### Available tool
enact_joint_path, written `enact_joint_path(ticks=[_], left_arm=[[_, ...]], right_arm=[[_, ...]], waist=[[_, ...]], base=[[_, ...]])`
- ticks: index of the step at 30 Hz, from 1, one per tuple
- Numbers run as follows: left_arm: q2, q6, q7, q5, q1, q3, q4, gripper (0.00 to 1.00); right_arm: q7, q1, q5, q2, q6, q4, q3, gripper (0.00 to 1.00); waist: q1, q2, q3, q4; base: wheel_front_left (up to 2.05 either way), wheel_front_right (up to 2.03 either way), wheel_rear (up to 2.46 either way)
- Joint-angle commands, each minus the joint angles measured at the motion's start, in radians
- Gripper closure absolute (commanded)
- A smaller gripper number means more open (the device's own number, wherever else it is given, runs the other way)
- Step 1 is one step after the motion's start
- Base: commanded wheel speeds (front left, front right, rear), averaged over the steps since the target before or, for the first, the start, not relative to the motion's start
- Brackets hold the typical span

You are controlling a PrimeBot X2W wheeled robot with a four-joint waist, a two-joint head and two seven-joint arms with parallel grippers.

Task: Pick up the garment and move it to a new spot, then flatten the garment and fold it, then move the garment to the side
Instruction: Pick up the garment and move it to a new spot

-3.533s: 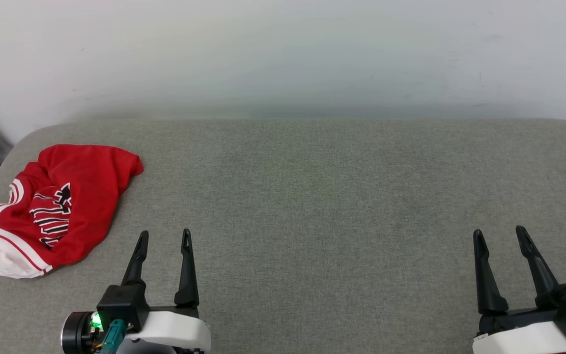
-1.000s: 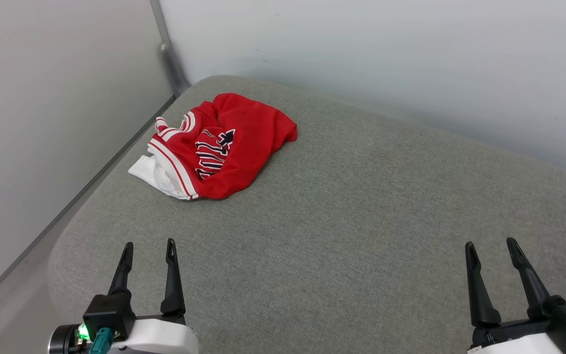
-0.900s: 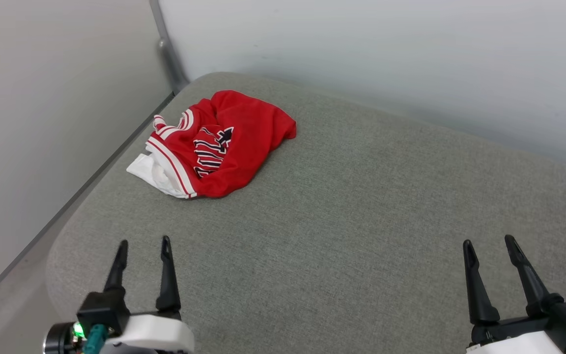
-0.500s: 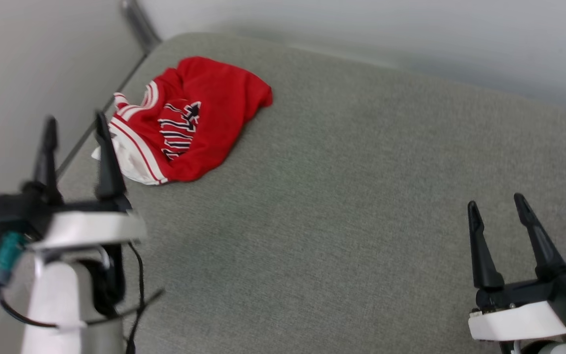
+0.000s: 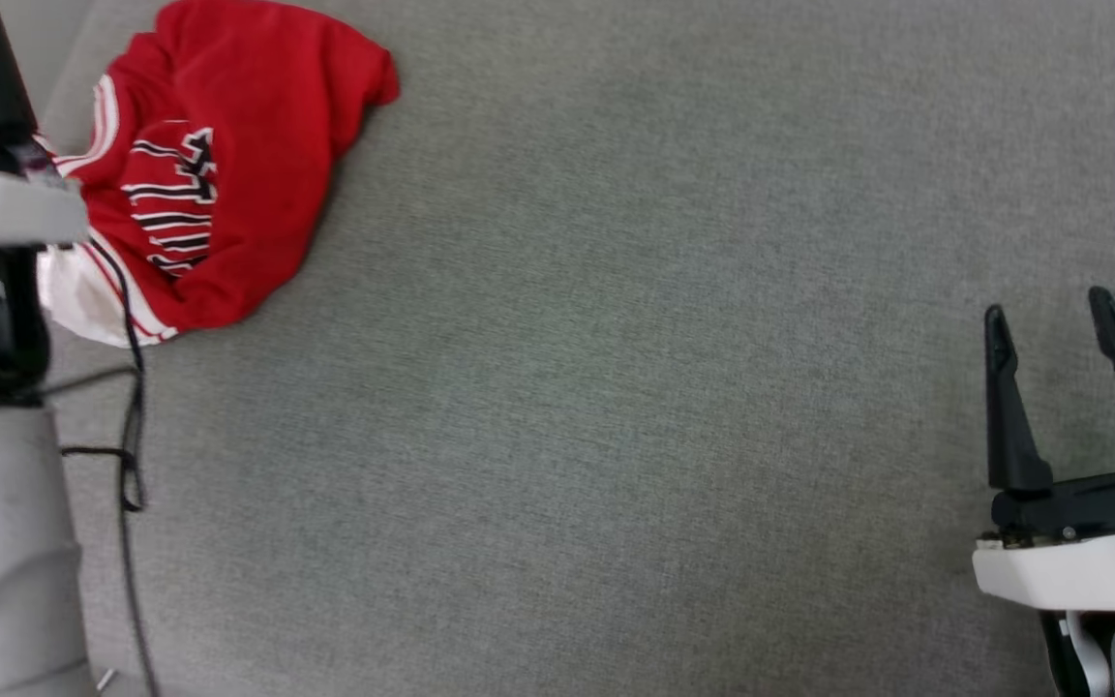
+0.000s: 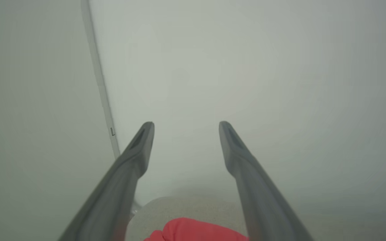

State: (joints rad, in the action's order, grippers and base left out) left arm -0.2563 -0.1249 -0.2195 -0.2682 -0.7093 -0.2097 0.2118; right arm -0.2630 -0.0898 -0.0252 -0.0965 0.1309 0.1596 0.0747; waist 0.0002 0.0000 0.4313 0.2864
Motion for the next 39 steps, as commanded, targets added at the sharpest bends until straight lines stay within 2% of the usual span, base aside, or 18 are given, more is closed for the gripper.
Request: enact_joint_path(ticks=[1,3,8,13,21,24,28,34,35,36,39], left_arm=[[-0.013,-0.002,0.029,-0.012,-0.016,0.015,0.017,0.00],[-0.060,-0.004,0.091,-0.041,-0.053,0.061,0.035,0.00],[-0.188,-0.003,0.325,-0.152,-0.117,0.187,0.090,0.00],[-0.288,-0.003,0.632,-0.259,-0.159,0.286,0.148,0.00],[-0.398,-0.003,1.031,-0.413,-0.188,0.353,0.214,0.00],[-0.413,-0.003,1.125,-0.449,-0.180,0.363,0.248,0.00],[-0.404,-0.003,1.183,-0.456,-0.150,0.402,0.293,0.00],[-0.335,-0.004,1.174,-0.473,-0.093,0.501,0.359,0.00],[-0.330,-0.007,1.167,-0.482,-0.090,0.513,0.365,0.58],[-0.331,-0.008,1.159,-0.489,-0.093,0.523,0.364,1.00],[-0.368,-0.006,1.120,-0.491,-0.127,0.544,0.346,1.00]], right_arm=[[-0.003,-0.024,0.004,-0.007,0.000,0.009,0.002,0.00],[-0.003,-0.027,0.005,-0.012,0.000,0.014,0.006,0.00],[-0.003,-0.052,0.009,-0.022,0.000,0.030,0.006,0.00],[-0.003,-0.073,0.010,-0.027,0.000,0.046,0.004,0.00],[-0.003,-0.090,0.012,-0.037,0.000,0.061,-0.004,0.00],[-0.003,-0.098,0.013,-0.040,0.000,0.060,-0.008,0.00],[-0.003,-0.100,0.014,-0.045,0.000,0.055,-0.012,0.00],[-0.003,-0.106,0.018,-0.051,0.000,0.045,-0.019,0.00],[-0.003,-0.104,0.019,-0.052,0.000,0.042,-0.021,0.00],[-0.003,-0.100,0.019,-0.052,0.000,0.039,-0.023,0.00],[-0.003,-0.089,0.023,-0.049,0.000,0.030,-0.021,0.00]], waist=[[-0.0002,0.0000,0.037,-0.029],[-0.0002,0.0000,0.054,-0.036],[-0.0002,0.0000,0.095,-0.058],[-0.0002,0.0000,0.127,-0.081],[-0.0002,0.0000,0.174,-0.110],[-0.0002,0.0000,0.192,-0.119],[-0.0002,0.0000,0.212,-0.127],[-0.0002,0.0000,0.216,-0.131],[-0.0002,0.0000,0.210,-0.130],[-0.0002,0.0000,0.203,-0.128],[-0.0002,0.0000,0.172,-0.120]], base=[[0.00,0.00,0.00],[0.00,0.00,0.00],[0.00,0.00,0.00],[0.00,0.00,0.00],[0.00,0.00,0.00],[0.00,0.00,0.00],[0.00,0.00,0.00],[0.00,0.00,0.00],[0.00,0.00,0.00],[0.00,0.00,0.00],[0.00,0.00,0.00]])
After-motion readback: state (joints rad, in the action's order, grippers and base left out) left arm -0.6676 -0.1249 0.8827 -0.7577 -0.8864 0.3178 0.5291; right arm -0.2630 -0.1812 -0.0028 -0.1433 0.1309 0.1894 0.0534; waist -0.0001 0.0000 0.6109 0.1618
